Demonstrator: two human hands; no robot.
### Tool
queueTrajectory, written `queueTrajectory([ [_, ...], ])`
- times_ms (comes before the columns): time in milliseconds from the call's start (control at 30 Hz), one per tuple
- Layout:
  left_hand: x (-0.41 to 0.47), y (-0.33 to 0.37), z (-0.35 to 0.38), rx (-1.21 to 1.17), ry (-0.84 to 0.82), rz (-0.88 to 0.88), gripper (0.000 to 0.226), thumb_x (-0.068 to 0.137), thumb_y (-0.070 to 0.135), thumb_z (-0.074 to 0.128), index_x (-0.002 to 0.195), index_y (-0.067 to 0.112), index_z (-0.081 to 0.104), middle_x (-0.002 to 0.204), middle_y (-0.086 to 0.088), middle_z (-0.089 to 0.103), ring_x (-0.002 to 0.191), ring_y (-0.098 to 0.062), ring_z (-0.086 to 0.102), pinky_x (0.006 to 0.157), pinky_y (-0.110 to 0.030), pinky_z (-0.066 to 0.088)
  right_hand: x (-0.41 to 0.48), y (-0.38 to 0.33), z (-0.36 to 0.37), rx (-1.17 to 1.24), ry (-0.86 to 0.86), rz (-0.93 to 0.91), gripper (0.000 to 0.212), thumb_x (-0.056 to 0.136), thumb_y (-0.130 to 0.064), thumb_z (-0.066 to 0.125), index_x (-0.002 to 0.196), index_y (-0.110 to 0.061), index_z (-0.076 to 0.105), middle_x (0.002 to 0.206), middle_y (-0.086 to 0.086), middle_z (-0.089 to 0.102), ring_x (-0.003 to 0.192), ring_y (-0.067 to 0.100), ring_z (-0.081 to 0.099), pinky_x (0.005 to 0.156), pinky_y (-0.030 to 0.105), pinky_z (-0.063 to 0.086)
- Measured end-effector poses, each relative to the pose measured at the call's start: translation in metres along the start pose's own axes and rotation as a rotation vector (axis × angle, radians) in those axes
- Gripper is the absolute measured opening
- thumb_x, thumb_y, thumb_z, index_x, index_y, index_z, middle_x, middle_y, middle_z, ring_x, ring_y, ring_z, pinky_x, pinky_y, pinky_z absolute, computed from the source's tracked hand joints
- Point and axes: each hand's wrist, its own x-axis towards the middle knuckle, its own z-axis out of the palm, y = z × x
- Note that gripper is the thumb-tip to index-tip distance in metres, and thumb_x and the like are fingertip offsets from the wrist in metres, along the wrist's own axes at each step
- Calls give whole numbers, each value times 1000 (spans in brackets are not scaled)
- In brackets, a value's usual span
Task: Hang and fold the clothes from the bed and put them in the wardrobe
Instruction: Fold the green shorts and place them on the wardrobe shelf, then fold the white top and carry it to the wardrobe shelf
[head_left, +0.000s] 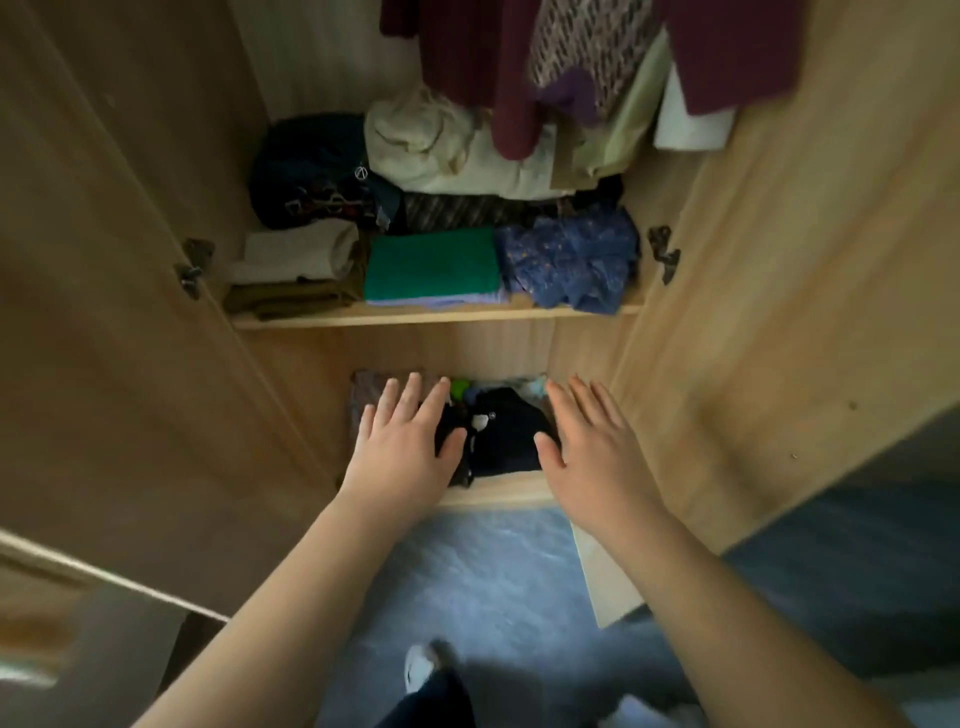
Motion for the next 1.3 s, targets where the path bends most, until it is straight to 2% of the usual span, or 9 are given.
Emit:
queueTrajectory([
  [200, -82, 20, -4, 13, -87, 99, 65, 103, 55, 29, 159, 34, 4, 168, 0, 0, 154, -26, -6, 124, -47, 1, -104, -11, -28, -14, -40, 104, 61, 101, -44, 37, 156, -21, 23, 163, 4, 21, 151, 25, 12, 123, 35, 9],
  [367, -133, 33, 13, 22, -160, 242, 65, 103, 57, 27, 158, 36, 0, 168, 3, -3, 154, -22, -9, 123, -44, -4, -197, -19, -38, -15, -11, 324, 61, 99, -42, 45, 154, -24, 27, 163, 4, 24, 150, 27, 16, 121, 41, 21],
  [500, -171, 67, 41, 27, -179, 400, 64, 102, 57, 25, 158, 36, 4, 168, 2, 3, 155, -22, -3, 124, -46, 2, -283, -13, -47, -14, 62, 495, 60, 95, -40, 48, 150, -18, 37, 159, 9, 32, 148, 31, 23, 119, 47, 28],
  [600, -210, 116, 60, 6, -248, 530, 64, 103, 55, 28, 159, 34, 5, 168, 0, 6, 155, -26, 1, 124, -46, 5, -355, -3, -63, -38, 86, 647, 62, 96, -39, 49, 152, -17, 35, 160, 11, 30, 148, 31, 22, 120, 44, 24],
  [767, -283, 219, 91, -3, -344, 843, 66, 102, 52, 33, 159, 32, 8, 168, -2, 8, 154, -26, 4, 124, -47, 10, -483, 31, -103, -63, 203, 936, 62, 99, -38, 49, 154, -18, 29, 163, 8, 22, 151, 28, 14, 121, 38, 12],
  [900, -333, 297, 116, -18, -380, 1016, 66, 102, 51, 37, 159, 29, 14, 167, -6, 13, 154, -29, 9, 123, -48, 15, -577, 64, -124, -63, 317, 1110, 61, 99, -38, 49, 154, -19, 32, 162, 7, 25, 151, 28, 16, 123, 41, 14],
  [1067, -406, 399, 170, -4, -392, 1163, 65, 101, 49, 39, 158, 26, 19, 165, -9, 19, 152, -32, 14, 122, -47, 17, -687, 115, -141, -32, 419, 1260, 59, 97, -32, 55, 151, -17, 37, 160, 8, 29, 149, 29, 18, 122, 39, 12],
  [1133, -441, 442, 196, -10, -418, 1203, 64, 101, 48, 40, 158, 26, 20, 165, -10, 20, 152, -32, 13, 122, -48, 17, -729, 146, -145, -17, 409, 1299, 60, 97, -33, 54, 152, -17, 35, 161, 8, 27, 150, 30, 17, 122, 42, 15],
  [1300, -509, 543, 267, 18, -504, 1211, 65, 101, 50, 38, 158, 26, 19, 165, -9, 19, 152, -33, 12, 122, -50, 17, -825, 233, -153, -3, 324, 1346, 61, 98, -36, 52, 153, -16, 33, 161, 9, 27, 150, 30, 17, 121, 42, 15],
])
